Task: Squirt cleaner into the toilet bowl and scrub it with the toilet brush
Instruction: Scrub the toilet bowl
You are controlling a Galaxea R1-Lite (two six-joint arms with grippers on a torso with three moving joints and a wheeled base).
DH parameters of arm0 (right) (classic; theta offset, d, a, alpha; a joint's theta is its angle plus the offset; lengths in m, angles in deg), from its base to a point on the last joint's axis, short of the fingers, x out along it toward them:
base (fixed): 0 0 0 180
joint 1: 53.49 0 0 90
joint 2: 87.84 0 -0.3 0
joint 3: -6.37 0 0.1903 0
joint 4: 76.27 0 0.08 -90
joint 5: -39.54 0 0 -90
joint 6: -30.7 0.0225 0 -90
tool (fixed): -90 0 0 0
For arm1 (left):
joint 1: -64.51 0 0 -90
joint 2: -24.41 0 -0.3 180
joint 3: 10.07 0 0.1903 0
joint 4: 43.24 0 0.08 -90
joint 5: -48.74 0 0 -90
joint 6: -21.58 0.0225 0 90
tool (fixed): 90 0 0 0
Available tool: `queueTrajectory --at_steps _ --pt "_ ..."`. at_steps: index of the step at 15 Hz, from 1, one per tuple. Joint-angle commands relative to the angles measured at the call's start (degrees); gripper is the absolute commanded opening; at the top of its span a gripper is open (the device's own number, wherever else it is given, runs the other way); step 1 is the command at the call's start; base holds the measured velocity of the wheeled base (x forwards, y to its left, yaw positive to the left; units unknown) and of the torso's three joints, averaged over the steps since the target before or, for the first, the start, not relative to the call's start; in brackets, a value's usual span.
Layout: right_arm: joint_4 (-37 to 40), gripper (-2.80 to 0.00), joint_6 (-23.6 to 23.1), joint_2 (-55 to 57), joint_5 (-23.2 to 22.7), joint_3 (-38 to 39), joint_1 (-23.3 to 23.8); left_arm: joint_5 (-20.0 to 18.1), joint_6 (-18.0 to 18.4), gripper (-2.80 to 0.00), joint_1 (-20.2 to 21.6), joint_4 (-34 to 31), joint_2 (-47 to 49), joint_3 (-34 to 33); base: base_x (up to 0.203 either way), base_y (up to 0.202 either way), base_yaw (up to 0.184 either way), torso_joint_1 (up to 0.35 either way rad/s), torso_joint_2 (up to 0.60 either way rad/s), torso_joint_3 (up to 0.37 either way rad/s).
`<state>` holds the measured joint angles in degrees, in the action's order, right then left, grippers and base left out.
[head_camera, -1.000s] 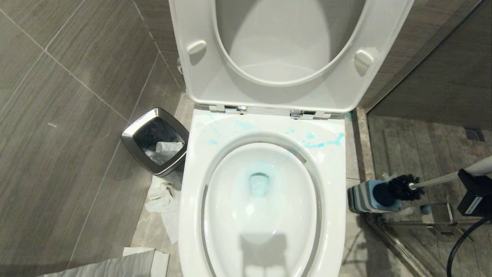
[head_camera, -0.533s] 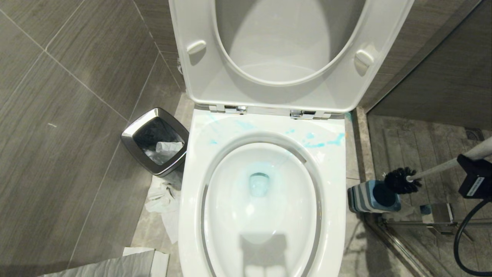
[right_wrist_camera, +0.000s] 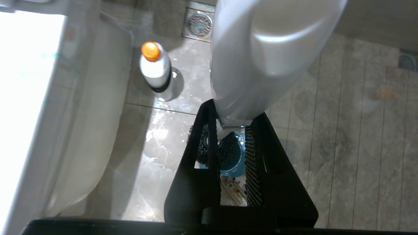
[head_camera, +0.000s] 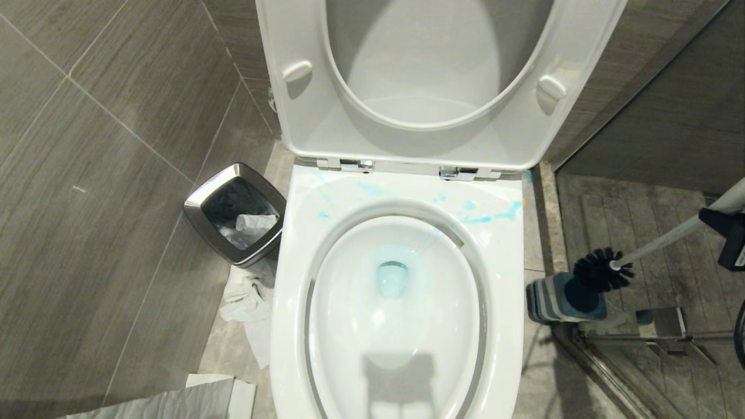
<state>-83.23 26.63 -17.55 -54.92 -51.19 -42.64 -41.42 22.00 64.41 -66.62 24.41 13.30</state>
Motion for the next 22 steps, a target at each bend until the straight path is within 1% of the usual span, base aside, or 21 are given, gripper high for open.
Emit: queueTrajectory --at_steps 1,3,7,14,18,20,22 --pt "1.62 -2.80 -0.14 -1.98 -0.25 -0.49 -0.04 -0.02 0.02 -2.80 0.01 0.01 0.00 -0.09 0.000 0.000 0.000 0.000 0.00 0.000" --pt "2.48 -2.80 -0.29 -3.18 -1.14 -0.65 -0.23 -0.02 0.02 -2.80 0.01 0.01 0.00 -0.09 0.000 0.000 0.000 0.000 0.00 0.000" --pt "13.24 -2.80 -0.12 -6.47 -1.84 -5.82 -0.30 -0.02 0.02 -2.80 0.01 0.01 0.00 -0.09 0.000 0.000 0.000 0.000 0.00 0.000" --pt "22.70 -2.80 -0.06 -13.95 -1.87 -7.80 -0.30 0.06 -0.06 -2.80 0.01 -0.07 0.00 -0.09 0.000 0.000 0.000 0.000 0.00 0.000" --pt "29.05 -2.80 0.78 -16.61 -1.95 -11.84 -0.37 -0.02 -0.06 -2.80 0.01 -0.07 0.00 -0.09 0.000 0.000 0.000 0.003 0.00 0.150" --pt "33.97 -2.80 1.86 -16.96 -2.03 -16.70 -1.81 -0.02 0.02 -2.80 0.01 -0.07 0.00 -0.09 0.000 0.000 0.000 0.003 0.00 0.200" --pt "39.78 -2.80 2.70 -16.74 -1.89 -21.16 -4.97 -0.02 -0.05 -2.80 0.01 -0.07 0.00 -0.09 0.000 0.000 0.000 0.001 0.00 0.195"
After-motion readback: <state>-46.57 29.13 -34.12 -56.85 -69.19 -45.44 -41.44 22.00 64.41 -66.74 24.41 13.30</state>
